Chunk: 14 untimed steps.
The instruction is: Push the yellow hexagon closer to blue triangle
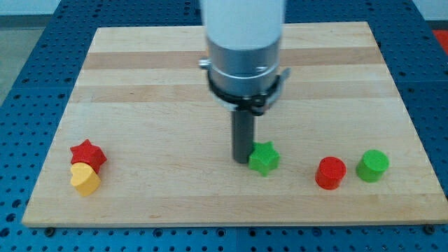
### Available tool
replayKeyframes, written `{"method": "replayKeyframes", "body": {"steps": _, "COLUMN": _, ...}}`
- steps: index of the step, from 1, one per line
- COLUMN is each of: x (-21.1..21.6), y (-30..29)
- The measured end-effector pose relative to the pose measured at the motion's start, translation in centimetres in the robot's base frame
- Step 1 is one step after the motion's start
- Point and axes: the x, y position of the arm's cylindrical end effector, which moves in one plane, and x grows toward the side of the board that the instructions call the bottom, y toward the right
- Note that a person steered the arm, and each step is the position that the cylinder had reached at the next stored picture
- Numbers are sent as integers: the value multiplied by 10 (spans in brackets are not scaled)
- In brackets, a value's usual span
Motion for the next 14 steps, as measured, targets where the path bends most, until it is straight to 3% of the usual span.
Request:
{"method": "replayKeyframes", "body": {"steps": 2, "x": 4, "y": 72}}
{"method": "replayKeyframes", "body": {"steps": 3, "x": 5, "y": 80}}
{"method": "replayKeyframes", "body": {"steps": 4, "x": -34, "y": 87}}
{"method": "replayKeyframes", "body": {"steps": 6, "x": -191, "y": 96}}
{"method": "replayKeyframes", "body": {"steps": 7, "x": -273, "y": 54}}
{"method": "replayKeyframes", "body": {"steps": 8, "x": -308, "y": -4}}
{"method": "replayKeyframes", "body": {"steps": 12, "x": -291, "y": -106}}
{"method": "replayKeyframes", "body": {"steps": 14, "x": -257, "y": -80}}
